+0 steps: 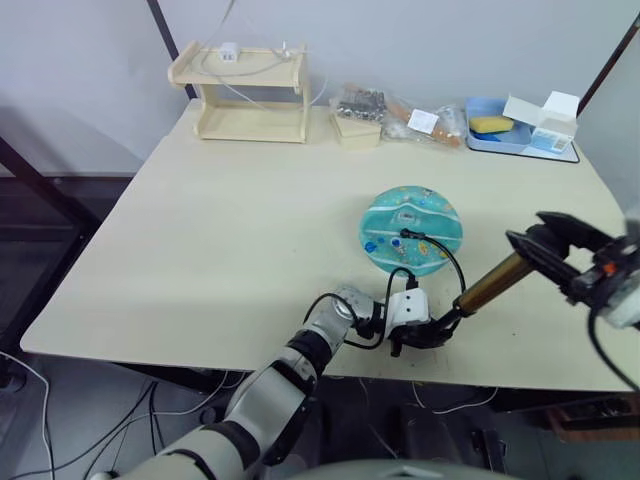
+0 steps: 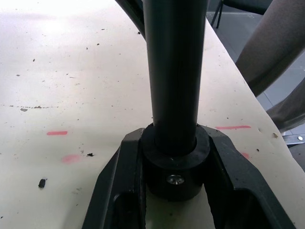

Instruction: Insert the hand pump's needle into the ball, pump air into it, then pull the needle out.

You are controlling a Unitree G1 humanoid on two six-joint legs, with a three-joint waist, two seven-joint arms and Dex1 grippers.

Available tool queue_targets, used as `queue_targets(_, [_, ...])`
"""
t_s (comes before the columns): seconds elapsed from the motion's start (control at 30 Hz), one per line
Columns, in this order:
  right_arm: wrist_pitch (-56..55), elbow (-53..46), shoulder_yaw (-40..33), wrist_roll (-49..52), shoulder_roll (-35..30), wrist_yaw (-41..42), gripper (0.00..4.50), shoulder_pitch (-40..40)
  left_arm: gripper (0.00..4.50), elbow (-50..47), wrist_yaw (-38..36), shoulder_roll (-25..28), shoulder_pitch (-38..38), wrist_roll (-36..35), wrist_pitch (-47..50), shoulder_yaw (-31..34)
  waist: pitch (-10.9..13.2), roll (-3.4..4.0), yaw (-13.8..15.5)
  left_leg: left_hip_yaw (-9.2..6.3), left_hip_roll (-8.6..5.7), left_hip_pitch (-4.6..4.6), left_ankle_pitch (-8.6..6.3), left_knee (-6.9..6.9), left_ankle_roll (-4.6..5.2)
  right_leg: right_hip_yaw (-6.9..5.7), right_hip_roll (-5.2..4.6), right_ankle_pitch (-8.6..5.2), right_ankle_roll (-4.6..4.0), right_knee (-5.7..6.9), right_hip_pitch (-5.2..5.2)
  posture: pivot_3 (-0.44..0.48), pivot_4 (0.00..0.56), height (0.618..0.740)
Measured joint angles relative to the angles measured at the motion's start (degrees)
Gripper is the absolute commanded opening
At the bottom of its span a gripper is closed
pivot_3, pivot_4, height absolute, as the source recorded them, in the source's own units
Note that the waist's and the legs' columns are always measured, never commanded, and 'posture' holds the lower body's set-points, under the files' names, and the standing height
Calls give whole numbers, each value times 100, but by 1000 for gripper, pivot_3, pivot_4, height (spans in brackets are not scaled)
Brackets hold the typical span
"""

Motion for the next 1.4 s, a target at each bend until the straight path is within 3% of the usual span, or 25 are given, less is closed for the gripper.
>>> queue_targets(0.1, [126,34,-683,813,-458,-295,2000,-8,1090,-1,-11,1,0,-10,-5,1,0,-1,1,6,-12,-52,1,17,2,-13,4,5,6,2,-39,0,150,740])
queue_targets(0.2, [121,44,-621,710,-415,-390,1999,125,1090,3,-9,2,19,-13,-2,0,-2,-29,8,5,-15,-55,2,18,2,-15,6,15,22,1,-41,0,150,740])
queue_targets(0.43, [-587,185,1497,-1377,575,28,1995,218,1090,18,42,18,70,-14,82,9,-63,-108,-13,-9,-8,-43,1,19,2,-15,15,5,7,1,-33,0,150,740])
queue_targets(0.47, [-953,410,2253,-2141,920,255,1994,278,1090,18,57,16,94,-14,123,8,-99,-142,-14,-13,-1,-41,1,18,2,-16,24,4,6,0,-33,0,150,740])
queue_targets(0.53, [-1210,577,2707,-2632,1065,412,1994,295,1090,14,80,19,98,-16,140,11,-125,-154,-13,-24,8,-35,1,15,1,-13,22,4,5,-1,-30,0,150,740])
queue_targets(0.6, [-1818,1148,3712,-3691,1537,775,1994,325,1090,15,111,30,113,-15,224,8,-151,-180,-19,-22,14,-2,-1,13,0,-13,23,3,4,-1,-4,0,150,740])
queue_targets(0.7, [-2288,1379,4021,-4272,1853,995,1994,300,1090,24,160,36,148,-15,271,8,-151,-174,-38,-13,24,59,-15,0,-24,-6,-2,1,6,-16,50,0,150,740])
queue_targets(0.87, [-2216,1299,3967,-4403,1872,1139,1993,275,1090,24,171,54,151,-15,249,9,-147,-171,-29,-16,44,57,-20,2,-32,-21,-18,3,5,-16,49,0,150,740])
queue_targets(0.97, [-1778,987,3638,-4194,1721,1144,1993,145,1090,23,153,45,114,-19,212,8,-113,-117,-26,-4,39,46,-18,3,-29,-19,-15,4,7,-17,43,0,150,740])
queue_targets(1.17, [-411,387,2188,-2198,733,743,1992,-565,1090,20,170,-20,94,-66,5,10,-14,-3,-2,3,0,12,-3,7,-5,-14,-20,12,21,-15,14,0,150,740])
queue_targets(1.4, [161,262,573,131,-641,107,1992,-978,1090,244,585,-171,31,-14,-213,-6,22,14,31,-2,-8,-8,-2,16,-3,-22,-22,14,24,-15,8,0,150,740])
